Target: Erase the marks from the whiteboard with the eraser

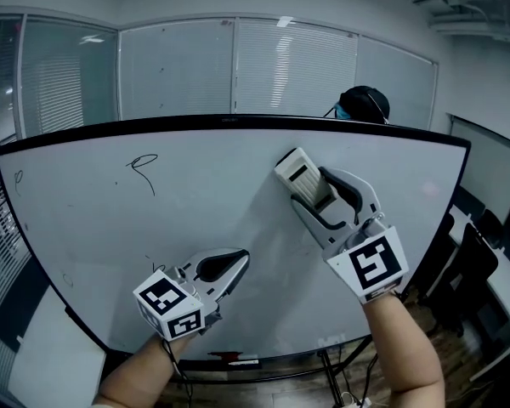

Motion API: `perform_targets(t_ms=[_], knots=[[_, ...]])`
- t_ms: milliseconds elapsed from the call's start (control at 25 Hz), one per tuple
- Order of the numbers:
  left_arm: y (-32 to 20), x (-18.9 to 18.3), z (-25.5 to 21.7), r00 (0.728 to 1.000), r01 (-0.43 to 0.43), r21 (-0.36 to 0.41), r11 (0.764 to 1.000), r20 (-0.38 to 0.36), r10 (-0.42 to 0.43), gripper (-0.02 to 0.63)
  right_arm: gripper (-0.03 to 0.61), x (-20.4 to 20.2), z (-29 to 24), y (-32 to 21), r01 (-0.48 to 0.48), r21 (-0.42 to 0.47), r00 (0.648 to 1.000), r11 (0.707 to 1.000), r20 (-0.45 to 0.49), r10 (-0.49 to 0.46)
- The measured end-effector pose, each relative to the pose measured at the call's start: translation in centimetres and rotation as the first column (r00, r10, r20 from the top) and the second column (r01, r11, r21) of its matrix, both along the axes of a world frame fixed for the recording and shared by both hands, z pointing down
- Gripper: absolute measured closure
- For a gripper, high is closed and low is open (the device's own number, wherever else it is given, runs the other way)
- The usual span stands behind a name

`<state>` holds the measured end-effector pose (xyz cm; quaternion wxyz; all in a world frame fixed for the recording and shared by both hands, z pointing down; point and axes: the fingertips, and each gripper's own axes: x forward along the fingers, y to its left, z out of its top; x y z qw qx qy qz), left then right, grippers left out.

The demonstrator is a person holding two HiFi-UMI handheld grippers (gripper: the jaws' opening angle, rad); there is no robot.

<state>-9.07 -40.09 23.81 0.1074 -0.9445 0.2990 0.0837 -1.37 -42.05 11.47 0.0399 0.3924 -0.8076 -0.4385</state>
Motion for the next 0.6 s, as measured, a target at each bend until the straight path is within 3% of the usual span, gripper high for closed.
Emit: perform_targets(t_ms=[320, 600], knots=[[-0.4, 0.1, 0.5, 1.0, -0.003, -0.014, 1.0, 0.0, 0.003, 0.607, 0.336, -2.4, 2.2, 0.2, -0.007, -0.011, 0.995, 1.0, -0.1, 0.006], [-0.4, 1.3, 0.0, 1.0, 0.001, -0.008, 1.0, -0.005, -0.001, 0.607, 0.336, 1.4, -1.1, -0.3, -0.017, 0.001, 1.0, 1.0, -0.002, 0.017]])
